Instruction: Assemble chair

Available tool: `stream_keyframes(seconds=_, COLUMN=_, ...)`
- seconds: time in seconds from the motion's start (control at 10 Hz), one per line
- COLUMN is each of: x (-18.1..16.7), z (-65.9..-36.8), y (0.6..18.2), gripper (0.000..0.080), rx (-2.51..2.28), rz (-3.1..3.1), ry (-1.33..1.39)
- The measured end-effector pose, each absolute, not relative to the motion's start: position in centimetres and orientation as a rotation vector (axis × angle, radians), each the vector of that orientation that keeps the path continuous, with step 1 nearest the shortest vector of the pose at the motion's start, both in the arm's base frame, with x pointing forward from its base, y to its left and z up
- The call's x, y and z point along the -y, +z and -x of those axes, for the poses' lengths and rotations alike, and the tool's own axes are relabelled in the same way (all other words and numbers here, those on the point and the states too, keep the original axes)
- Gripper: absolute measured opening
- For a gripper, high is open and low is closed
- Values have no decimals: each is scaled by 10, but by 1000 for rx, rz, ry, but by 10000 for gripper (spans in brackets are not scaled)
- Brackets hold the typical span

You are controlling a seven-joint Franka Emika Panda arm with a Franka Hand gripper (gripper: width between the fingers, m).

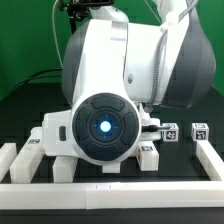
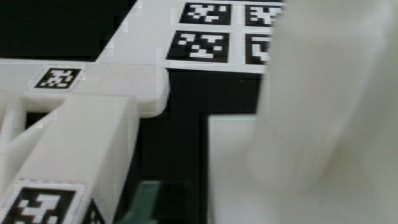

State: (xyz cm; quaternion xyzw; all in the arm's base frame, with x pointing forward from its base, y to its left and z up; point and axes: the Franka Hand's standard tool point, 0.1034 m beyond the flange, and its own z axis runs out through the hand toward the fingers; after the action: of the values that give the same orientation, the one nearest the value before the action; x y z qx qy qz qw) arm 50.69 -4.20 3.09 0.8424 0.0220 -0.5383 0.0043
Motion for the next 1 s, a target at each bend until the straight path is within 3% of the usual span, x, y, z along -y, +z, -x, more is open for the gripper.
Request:
stream_keyframes(seconds=0.1, x=42, z=-507, y=31, gripper=468, rx=-68, rz=-2639, ry=-1687)
stream_keyframes(seconds=0.2, x=42, z=-507, y=31, gripper=468, rx=-68, rz=-2639, ry=-1687)
stream_keyframes(seconds=0.3, x=42, z=-507, y=31, gripper=607, rx=-68, rz=-2639, ry=-1687)
stream_keyframes(seconds=1.0, x=43, z=-506, y=30, gripper=649, rx=-67, rz=-2639, ry=-1689)
